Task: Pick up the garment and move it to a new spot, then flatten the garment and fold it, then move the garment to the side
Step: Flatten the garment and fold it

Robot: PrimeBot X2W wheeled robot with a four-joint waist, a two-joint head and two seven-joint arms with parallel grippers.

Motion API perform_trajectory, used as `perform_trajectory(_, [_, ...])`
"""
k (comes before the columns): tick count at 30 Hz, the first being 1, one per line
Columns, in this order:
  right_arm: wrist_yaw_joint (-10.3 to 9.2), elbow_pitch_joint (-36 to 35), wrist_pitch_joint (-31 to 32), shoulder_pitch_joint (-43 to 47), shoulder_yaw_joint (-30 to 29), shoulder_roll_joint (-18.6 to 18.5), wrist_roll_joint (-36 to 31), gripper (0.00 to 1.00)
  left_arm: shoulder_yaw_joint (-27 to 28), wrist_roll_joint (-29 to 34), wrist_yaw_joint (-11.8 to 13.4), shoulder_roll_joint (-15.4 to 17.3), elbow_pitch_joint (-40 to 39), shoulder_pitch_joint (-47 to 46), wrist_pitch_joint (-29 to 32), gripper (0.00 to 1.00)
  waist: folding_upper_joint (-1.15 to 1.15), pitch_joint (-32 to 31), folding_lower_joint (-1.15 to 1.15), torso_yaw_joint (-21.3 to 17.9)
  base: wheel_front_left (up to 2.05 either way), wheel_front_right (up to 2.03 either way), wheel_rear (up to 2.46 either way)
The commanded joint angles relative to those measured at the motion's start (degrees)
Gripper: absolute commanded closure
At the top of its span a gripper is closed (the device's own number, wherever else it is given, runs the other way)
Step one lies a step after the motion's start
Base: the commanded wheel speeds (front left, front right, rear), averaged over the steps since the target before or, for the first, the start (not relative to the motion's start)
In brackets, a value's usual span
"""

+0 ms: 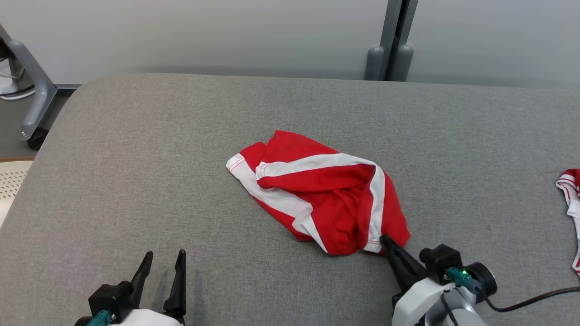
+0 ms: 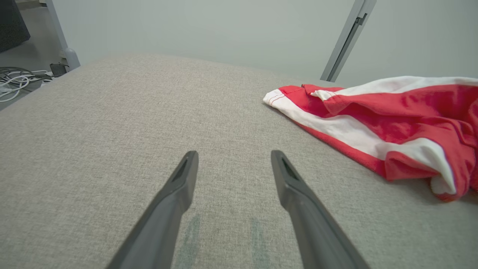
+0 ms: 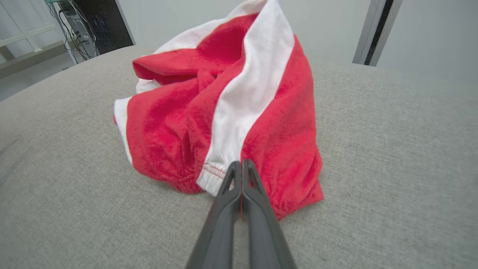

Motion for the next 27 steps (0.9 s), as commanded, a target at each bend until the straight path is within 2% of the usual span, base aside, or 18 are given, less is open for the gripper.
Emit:
perform_trajectory(1, [-0.02,0.05,0.02,-0.69,-0.64,-0.44,-0.58,1.0,0.05,-0.25,0.15,0.22,0.02,0.09,0.01,0.0,0.0,-0.07,0.0,0.03,0.0,0.0,0.0])
perform_trajectory(10, [-0.02,-2.03,0.02,-4.06,-8.79,-0.94,-4.65,1.0,-0.56,-1.04,0.37,0.21,0.03,0.35,0.01,0.0,0.0,-0.61,0.0,0.25,0.0,0.0,0.0])
perform_trajectory(15, [-0.02,-4.33,0.02,-7.86,-10.59,-1.99,-5.27,1.0,-1.08,-1.65,0.48,0.22,0.2,-0.45,0.02,0.0,0.0,-0.31,0.0,0.35,0.0,0.0,0.0])
perform_trajectory(18, [-0.02,-4.39,0.02,-13.13,-9.12,-2.97,-5.85,1.0,-1.66,-1.95,0.43,0.21,0.46,-1.07,0.02,0.0,0.0,-0.22,0.0,0.54,0.0,0.0,0.0])
perform_trajectory(23, [-0.02,-5.57,0.02,-21.87,-3.04,-2.58,-5.47,1.0,-3.76,-2.64,0.61,0.23,0.71,-1.73,0.02,0.0,0.0,-0.48,0.0,1.68,0.0,0.0,0.0])
perform_trajectory(27, [-0.02,-8.24,0.02,-23.34,1.28,-2.33,-3.95,1.0,-4.56,-3.11,0.74,0.21,0.58,-1.33,0.01,0.0,0.0,-0.8,0.0,1.87,0.0,0.0,0.0])
